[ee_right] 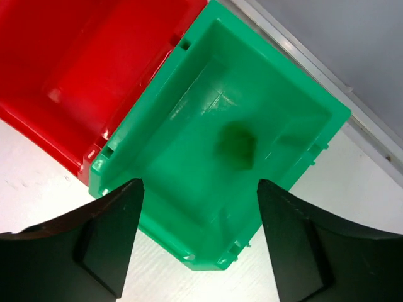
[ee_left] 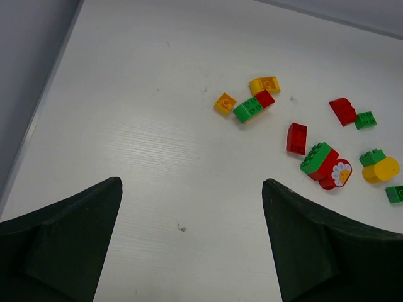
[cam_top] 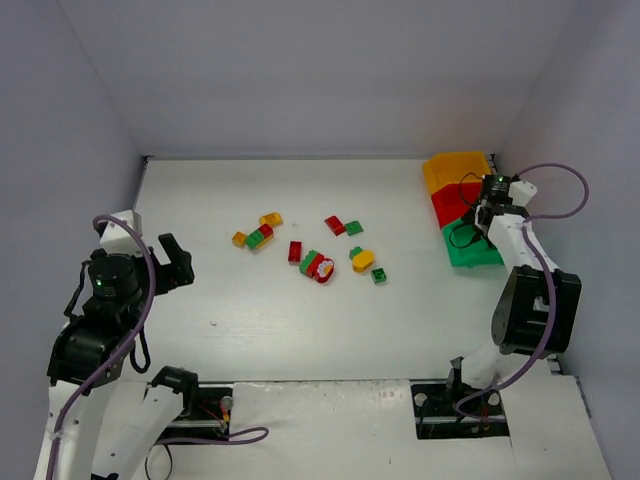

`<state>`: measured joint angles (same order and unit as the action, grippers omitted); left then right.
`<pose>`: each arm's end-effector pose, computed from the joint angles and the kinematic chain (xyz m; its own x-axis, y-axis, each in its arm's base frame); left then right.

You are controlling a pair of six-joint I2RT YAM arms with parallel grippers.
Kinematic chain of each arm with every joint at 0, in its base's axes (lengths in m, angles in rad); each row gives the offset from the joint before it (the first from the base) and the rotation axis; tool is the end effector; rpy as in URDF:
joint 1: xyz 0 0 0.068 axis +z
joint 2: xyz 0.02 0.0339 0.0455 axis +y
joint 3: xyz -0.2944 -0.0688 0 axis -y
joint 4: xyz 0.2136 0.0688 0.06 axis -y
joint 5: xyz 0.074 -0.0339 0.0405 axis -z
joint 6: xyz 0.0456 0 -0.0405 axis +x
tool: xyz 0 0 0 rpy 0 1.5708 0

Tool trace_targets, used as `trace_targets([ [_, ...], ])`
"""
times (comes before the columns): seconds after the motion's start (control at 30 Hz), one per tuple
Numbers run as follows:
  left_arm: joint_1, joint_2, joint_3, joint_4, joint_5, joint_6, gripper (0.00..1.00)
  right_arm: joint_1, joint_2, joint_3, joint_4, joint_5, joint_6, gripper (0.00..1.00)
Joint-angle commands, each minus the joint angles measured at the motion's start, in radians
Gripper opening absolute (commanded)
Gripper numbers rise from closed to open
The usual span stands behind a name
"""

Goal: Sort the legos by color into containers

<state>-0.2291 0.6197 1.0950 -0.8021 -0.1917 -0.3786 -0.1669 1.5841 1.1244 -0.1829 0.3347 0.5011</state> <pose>0.0558 -0.0041 0.3975 -0.3079 -0.3008 -0.9026 -0.0717 0.9534 -0.2932 0.3285 -0.0705 0.2967 -0.3184 0.5138 -0.7967 0.6489 0.7307 0.2119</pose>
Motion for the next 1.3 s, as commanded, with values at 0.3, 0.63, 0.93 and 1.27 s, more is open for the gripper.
trace_targets([
  [0.3,-0.015,0.011,0.043,0.047,-0.002,0.01,0.85,0.22,-0.133,0.045,0.025,-0.231,-0.179,0.81],
  [0.63,-0.018,0.049,0.049,0.064,0.011,0.02,0.85,0.522,-0.197,-0.146,0.04,-0.444,-0.231,0.84],
  [0.93,-0.019,0.074,0.052,0.067,0.021,0.024,0.86,0.592,-0.104,-0.198,0.053,-0.442,-0.24,0.8],
  [1.27,-0.021,0.077,0.046,0.067,0.043,0.024,0.86,0.613,0.025,-0.195,0.099,-0.404,-0.248,0.68],
])
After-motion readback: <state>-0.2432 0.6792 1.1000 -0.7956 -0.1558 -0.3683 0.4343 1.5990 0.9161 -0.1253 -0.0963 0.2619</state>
